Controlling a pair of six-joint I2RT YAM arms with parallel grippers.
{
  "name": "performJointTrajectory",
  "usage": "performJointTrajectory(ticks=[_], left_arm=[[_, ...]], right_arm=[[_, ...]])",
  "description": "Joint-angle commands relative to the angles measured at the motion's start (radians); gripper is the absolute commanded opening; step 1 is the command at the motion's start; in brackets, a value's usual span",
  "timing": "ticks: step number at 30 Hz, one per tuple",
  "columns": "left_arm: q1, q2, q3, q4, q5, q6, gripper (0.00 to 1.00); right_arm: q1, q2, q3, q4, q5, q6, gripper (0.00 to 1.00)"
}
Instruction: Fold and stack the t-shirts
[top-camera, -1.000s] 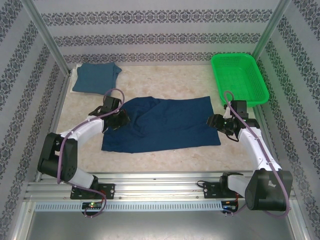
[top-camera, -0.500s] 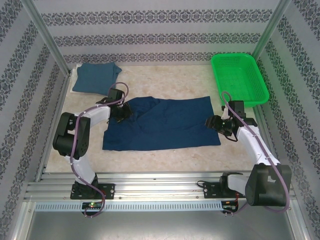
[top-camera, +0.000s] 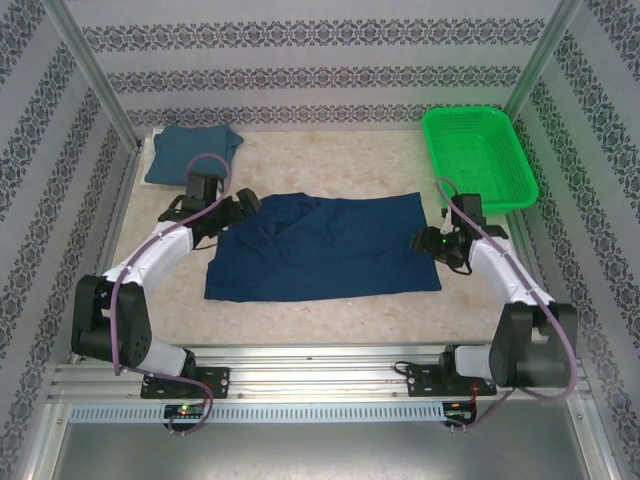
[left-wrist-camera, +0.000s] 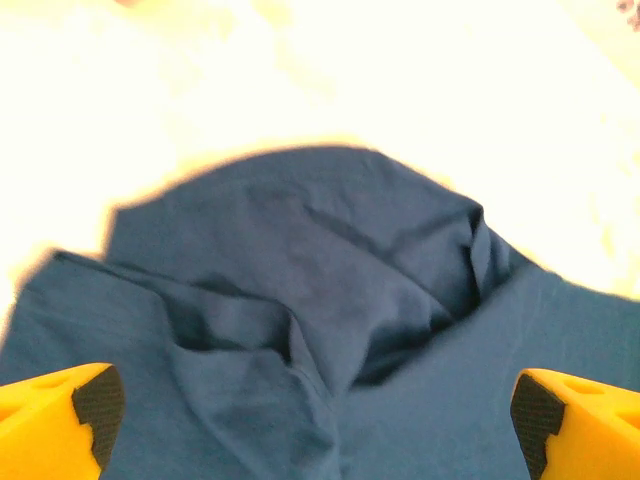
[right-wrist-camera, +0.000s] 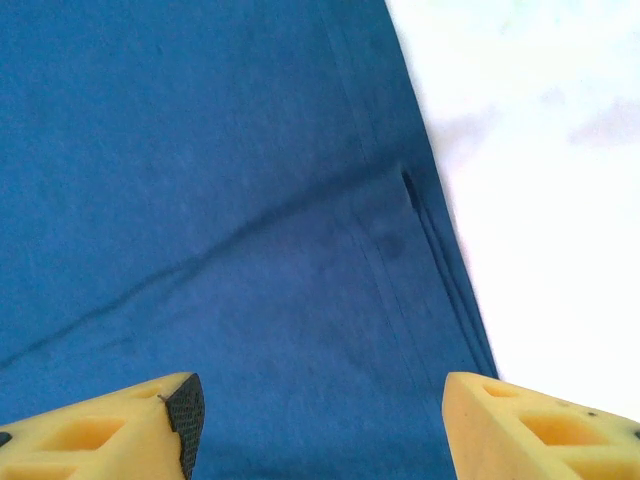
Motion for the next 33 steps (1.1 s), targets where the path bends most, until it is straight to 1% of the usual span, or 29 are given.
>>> performJointTrajectory(ticks=[1, 3, 5, 7, 8, 12, 15, 18, 21, 23, 24, 27, 29, 33], left_arm=[[0.042, 0.094, 0.063, -0.037, 0.059, 0.124, 1.0], [0.042, 0.177, 0.143, -0.027, 0.078, 0.173, 1.0], [0.043, 0.249, 0.201, 0.024, 0.099, 0.196, 1.0], [0.043, 0.32, 0.268, 0.071, 0.119, 0.212, 0.97], [0.043, 0.355, 0.305, 0.08, 0.112, 0.223, 0.93], [0.044, 0.487, 0.448, 0.068, 0.093, 0.238, 0.86], [0.043, 0.586, 0.556, 0.053, 0.122, 0.236, 0.85], [0.037, 0.685, 0.681, -0.01, 0.137, 0.247, 0.85], [0.021, 0.767, 0.801, -0.092, 0.193, 0.266, 0.83], [0.003, 0.794, 0.819, -0.1, 0.223, 0.28, 0.83], [-0.007, 0.805, 0.835, -0.118, 0.22, 0.295, 0.83], [-0.023, 0.86, 0.902, -0.207, 0.227, 0.329, 0.83], [-0.029, 0.895, 0.949, -0.295, 0.181, 0.348, 0.81], [-0.036, 0.925, 0.975, -0.347, 0.113, 0.366, 0.81]], right_arm=[[-0.014, 0.121, 0.147, 0.075, -0.029, -0.038, 0.65], [-0.018, 0.211, 0.229, 0.073, -0.034, -0.041, 0.63], [-0.022, 0.306, 0.319, 0.076, -0.035, -0.038, 0.62], [-0.023, 0.384, 0.408, 0.064, -0.033, -0.04, 0.6], [-0.023, 0.439, 0.464, 0.056, -0.04, -0.039, 0.6], [-0.021, 0.583, 0.629, 0.001, -0.046, -0.042, 0.57], [-0.021, 0.669, 0.733, -0.038, -0.04, -0.05, 0.57], [-0.02, 0.72, 0.782, -0.054, -0.045, -0.05, 0.56], [-0.013, 0.751, 0.808, -0.069, -0.046, -0.054, 0.56], [-0.008, 0.76, 0.811, -0.071, -0.04, -0.066, 0.56], [-0.006, 0.765, 0.813, -0.077, -0.031, -0.072, 0.56], [-0.001, 0.776, 0.813, -0.086, -0.024, -0.078, 0.54], [0.005, 0.786, 0.82, -0.098, 0.0, -0.085, 0.54], [0.01, 0.801, 0.83, -0.108, 0.029, -0.095, 0.54]])
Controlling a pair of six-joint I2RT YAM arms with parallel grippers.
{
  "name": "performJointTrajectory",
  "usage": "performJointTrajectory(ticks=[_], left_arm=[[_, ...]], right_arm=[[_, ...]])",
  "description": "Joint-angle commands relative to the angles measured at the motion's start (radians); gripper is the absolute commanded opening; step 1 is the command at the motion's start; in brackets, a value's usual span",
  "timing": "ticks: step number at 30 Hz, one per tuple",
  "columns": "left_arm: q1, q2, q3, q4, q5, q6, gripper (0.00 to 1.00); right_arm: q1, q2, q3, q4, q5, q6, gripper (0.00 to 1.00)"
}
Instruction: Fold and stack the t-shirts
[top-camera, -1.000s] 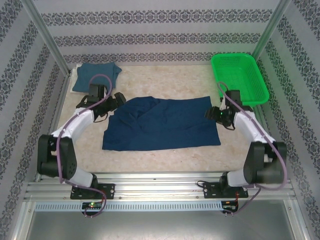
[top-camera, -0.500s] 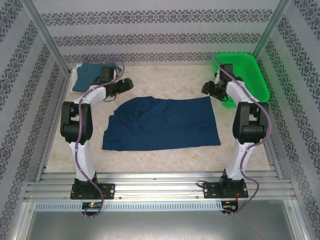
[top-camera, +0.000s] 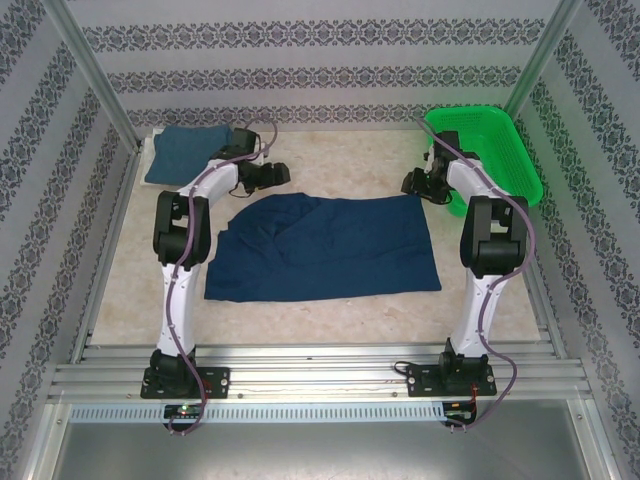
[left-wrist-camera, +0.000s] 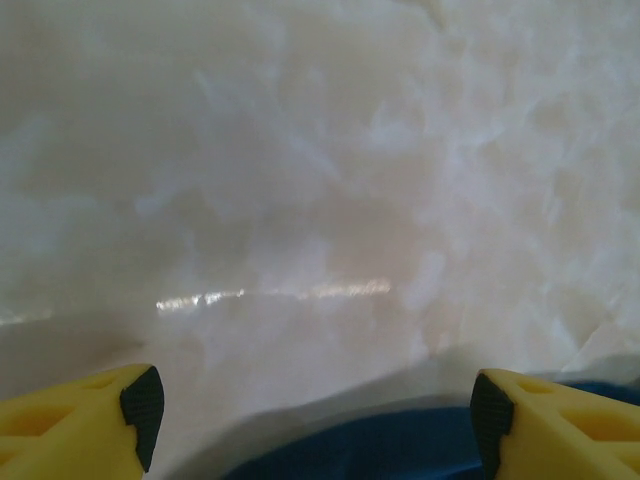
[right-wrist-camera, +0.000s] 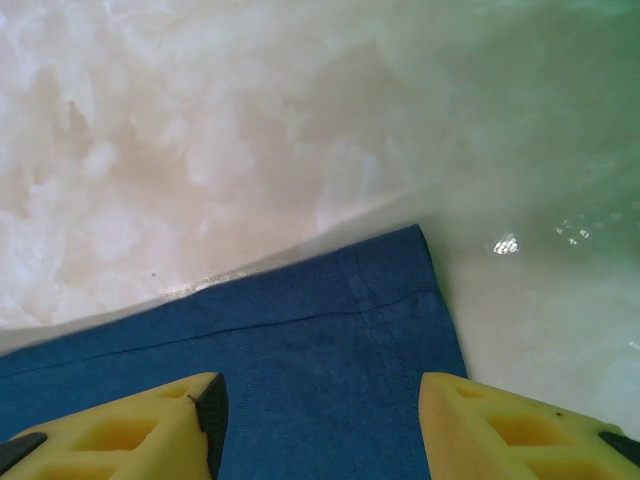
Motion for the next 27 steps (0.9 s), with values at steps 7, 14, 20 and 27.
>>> performJointTrajectory(ticks=[7, 14, 20, 27], left_arm=[[-0.018, 0.062, 0.105, -0.226, -0.049, 0.118, 0.73], [-0.021, 0.028, 0.059, -0.273, 0.068, 0.195, 0.65], [-0.026, 0.031, 0.053, -0.314, 0.099, 0.235, 0.47], [-0.025, 0.043, 0.065, -0.317, 0.159, 0.232, 0.0]], right_arm=[[0.013, 0.038, 0.042, -0.042, 0.059, -0.031, 0.52], [0.013, 0.044, 0.048, -0.048, 0.055, -0.031, 0.51], [0.015, 0.054, 0.059, -0.054, 0.07, -0.027, 0.5], [0.024, 0.07, 0.067, -0.059, 0.066, -0.02, 0.49]])
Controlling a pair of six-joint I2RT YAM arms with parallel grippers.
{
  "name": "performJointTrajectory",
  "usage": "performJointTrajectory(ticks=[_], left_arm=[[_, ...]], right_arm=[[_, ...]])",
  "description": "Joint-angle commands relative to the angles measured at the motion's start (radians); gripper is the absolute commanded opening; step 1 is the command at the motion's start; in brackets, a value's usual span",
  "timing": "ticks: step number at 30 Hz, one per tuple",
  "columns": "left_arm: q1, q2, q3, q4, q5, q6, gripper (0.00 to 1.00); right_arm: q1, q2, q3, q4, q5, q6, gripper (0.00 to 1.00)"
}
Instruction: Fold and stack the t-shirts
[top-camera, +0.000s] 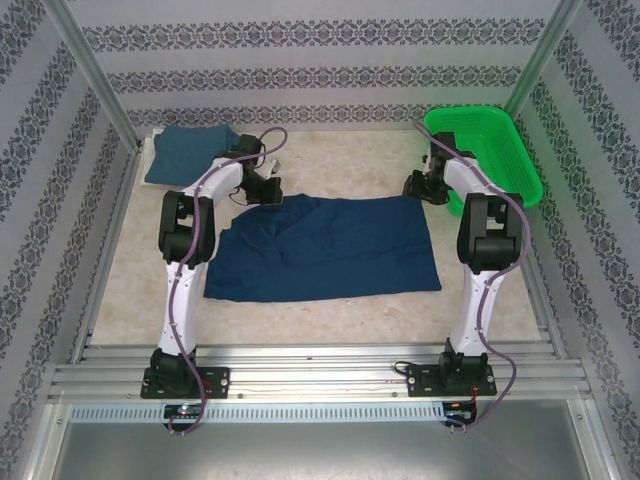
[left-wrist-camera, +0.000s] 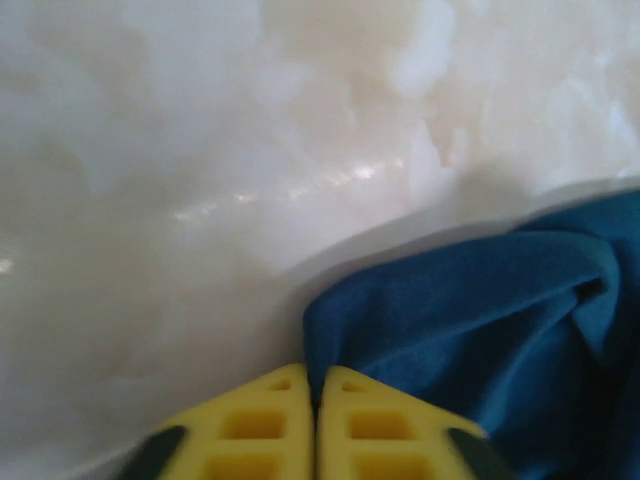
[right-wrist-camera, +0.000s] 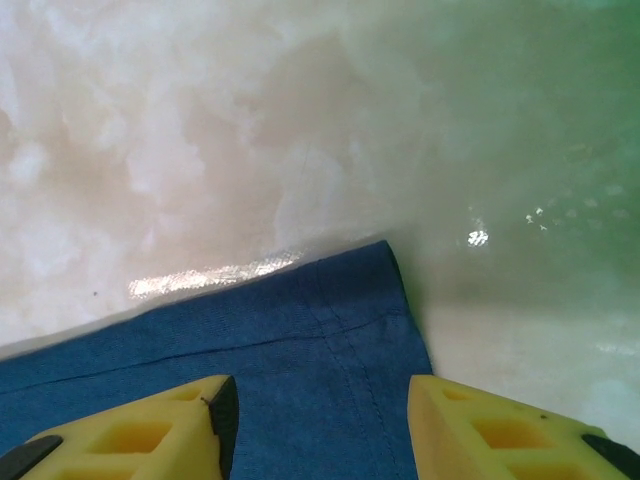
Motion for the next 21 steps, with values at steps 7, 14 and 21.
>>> performJointTrajectory(ticks=[7, 14, 21], left_arm=[[0.015, -0.125, -0.041, 0.075, -0.084, -0.044, 0.0], [0.016, -0.327, -0.28, 0.309, -0.196, -0.051, 0.0], [0.024, -0.346, -0.326, 0.354, -0.213, -0.061, 0.0]], right_arm=[[0.024, 0.025, 0.02, -0.027, 0.021, -0.01, 0.45], [0.023, 0.011, -0.018, 0.005, 0.064, 0.016, 0.43], [0.02, 0.0, -0.029, 0.027, 0.074, 0.031, 0.43]])
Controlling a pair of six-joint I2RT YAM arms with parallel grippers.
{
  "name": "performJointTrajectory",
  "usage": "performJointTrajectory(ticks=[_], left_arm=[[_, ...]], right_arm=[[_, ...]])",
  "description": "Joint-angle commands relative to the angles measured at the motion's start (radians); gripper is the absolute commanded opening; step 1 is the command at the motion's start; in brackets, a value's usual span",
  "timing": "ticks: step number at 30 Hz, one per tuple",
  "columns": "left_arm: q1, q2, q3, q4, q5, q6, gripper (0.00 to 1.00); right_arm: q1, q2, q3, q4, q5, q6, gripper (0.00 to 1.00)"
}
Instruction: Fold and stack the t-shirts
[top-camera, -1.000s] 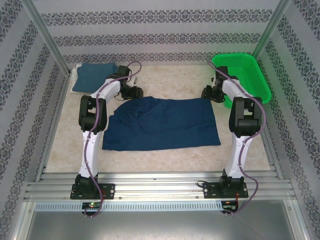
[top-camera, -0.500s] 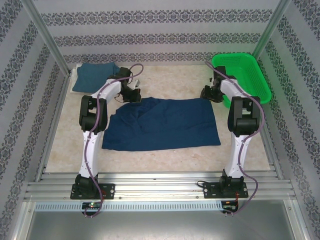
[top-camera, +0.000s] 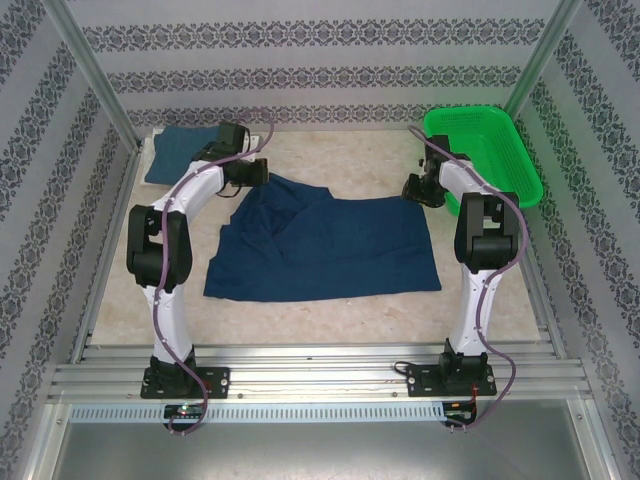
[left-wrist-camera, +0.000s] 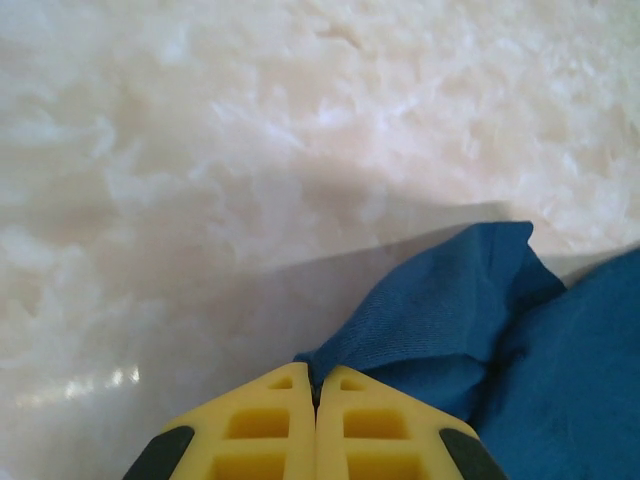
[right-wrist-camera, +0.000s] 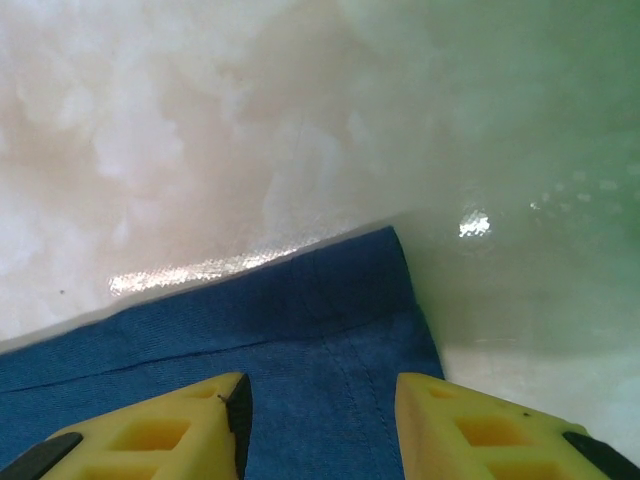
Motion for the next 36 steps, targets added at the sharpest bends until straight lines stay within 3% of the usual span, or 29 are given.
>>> performJointTrajectory(ticks=[1, 7, 11, 22, 23, 24, 25, 26, 31, 33, 36], left_arm=[[0.01, 0.014, -0.026, 0.075, -0.022, -0.022, 0.0], [0.011, -0.005, -0.047, 0.104, -0.089, -0.021, 0.0], [0.026, -0.03, -0.07, 0.108, -0.2, -0.067, 0.0], [0.085, 0.04, -0.004, -0.086, -0.358, -0.213, 0.02], [0.086, 0.034, -0.003, -0.091, -0.378, -0.22, 0.18], [0.087, 0.027, -0.002, -0.1, -0.402, -0.23, 0.44], [0.086, 0.016, 0.001, -0.101, -0.398, -0.227, 0.77], [0.082, 0.004, 0.001, -0.096, -0.394, -0.222, 1.0], [0.025, -0.102, 0.032, -0.067, -0.433, -0.147, 1.0], [-0.011, -0.119, 0.062, -0.039, -0.38, -0.08, 1.0], [-0.07, -0.015, 0.247, -0.135, -0.289, 0.069, 1.0]], right_arm=[[0.0, -0.014, -0.009, 0.013, 0.034, 0.021, 0.43], [-0.009, -0.006, 0.002, 0.014, 0.017, 0.03, 0.45], [-0.009, 0.013, 0.021, -0.005, -0.001, 0.033, 0.44], [-0.008, -0.001, -0.001, 0.013, -0.013, 0.026, 0.44], [-0.008, -0.001, -0.005, 0.016, -0.015, 0.026, 0.44], [-0.008, -0.004, -0.006, 0.016, -0.015, 0.025, 0.44], [-0.008, -0.005, -0.008, 0.016, -0.015, 0.024, 0.44], [-0.008, -0.008, -0.009, 0.014, -0.015, 0.022, 0.45], [-0.008, -0.025, -0.007, 0.013, -0.008, 0.014, 0.45], [-0.008, -0.029, -0.002, 0.009, -0.005, 0.013, 0.45], [-0.009, -0.037, -0.002, 0.008, -0.005, 0.012, 0.45]])
